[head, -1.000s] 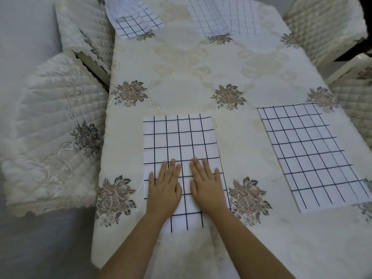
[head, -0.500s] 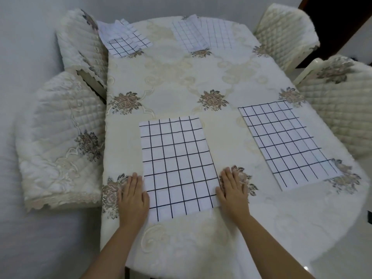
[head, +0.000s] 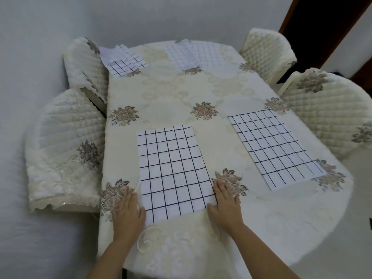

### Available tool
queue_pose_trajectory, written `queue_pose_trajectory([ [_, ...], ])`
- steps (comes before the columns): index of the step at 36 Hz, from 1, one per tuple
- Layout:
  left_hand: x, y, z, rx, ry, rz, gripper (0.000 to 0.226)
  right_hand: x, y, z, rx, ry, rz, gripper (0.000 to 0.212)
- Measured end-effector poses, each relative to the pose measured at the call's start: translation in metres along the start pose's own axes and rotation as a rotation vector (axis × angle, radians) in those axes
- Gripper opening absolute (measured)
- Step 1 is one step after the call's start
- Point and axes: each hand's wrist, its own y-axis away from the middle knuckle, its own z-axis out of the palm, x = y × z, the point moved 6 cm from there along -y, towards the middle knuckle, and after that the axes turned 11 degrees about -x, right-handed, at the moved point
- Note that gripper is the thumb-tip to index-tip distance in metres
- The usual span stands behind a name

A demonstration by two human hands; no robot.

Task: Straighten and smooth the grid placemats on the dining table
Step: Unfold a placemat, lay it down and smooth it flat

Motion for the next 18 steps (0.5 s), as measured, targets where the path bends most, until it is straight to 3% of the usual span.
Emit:
queue_pose_trajectory([
  [4, -0.004, 0.023, 0.01, 0.045, 0.015, -0.052, 0.08, 0.005, 0.002, -0.004, -0.03, 0.039, -0.071, 0.073],
  [8, 0.011, 0.054, 0.021, 0.066, 0.043, -0.158, 0.049, 0.02, 0.011, -0.011, -0.101, 0.079, -0.18, 0.063],
  [14, 0.041, 0.093, 0.056, 0.107, 0.057, -0.315, 0.047, 0.06, 0.037, -0.018, -0.146, 0.078, -0.353, 0.053],
  [18, 0.081, 0.11, 0.096, 0.115, 0.013, -0.276, 0.043, 0.098, 0.046, -0.031, -0.176, -0.006, -0.378, 0.037],
])
